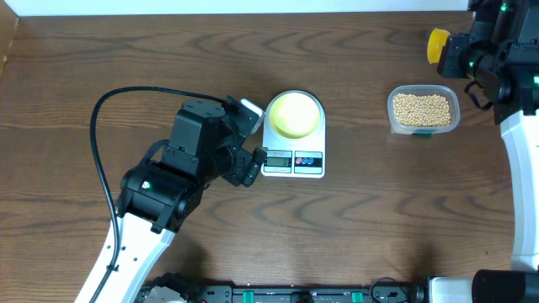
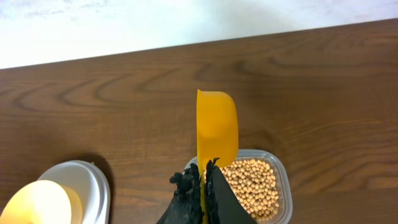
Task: Scoop item into bowl and weigh 50g on scale
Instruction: 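Move the right gripper with the scoop forward over the soybean tub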
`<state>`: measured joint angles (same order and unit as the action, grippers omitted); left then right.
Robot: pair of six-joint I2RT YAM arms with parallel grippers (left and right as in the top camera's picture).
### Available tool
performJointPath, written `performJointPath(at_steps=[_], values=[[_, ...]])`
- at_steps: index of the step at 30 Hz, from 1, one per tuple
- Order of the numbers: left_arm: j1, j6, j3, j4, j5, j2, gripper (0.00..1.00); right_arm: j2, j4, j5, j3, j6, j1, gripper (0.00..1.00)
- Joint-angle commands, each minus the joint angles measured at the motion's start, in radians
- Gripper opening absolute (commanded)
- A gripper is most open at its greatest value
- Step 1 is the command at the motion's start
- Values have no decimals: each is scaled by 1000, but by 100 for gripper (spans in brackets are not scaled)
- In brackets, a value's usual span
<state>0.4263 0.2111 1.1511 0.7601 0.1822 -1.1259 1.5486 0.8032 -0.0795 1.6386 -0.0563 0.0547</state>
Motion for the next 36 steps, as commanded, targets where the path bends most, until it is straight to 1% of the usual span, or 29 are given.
performJointPath(at_steps=[1,5,13,30,36], values=[[-5,10,1,2,12,-4,83,29,-3,-10,-18,-12,-4,1],[-5,10,1,2,12,-4,83,68,-24,-10,-18,-46,-4,1],[-5,10,1,2,12,-4,83,127,-36,-32,-18,-51,-11,1],[-5,10,1,3,12,-4,83,127,-48,-31,-18,-36,-11,1],[-5,10,1,2,12,-4,83,127,-50,60,-18,-5,-10,1]])
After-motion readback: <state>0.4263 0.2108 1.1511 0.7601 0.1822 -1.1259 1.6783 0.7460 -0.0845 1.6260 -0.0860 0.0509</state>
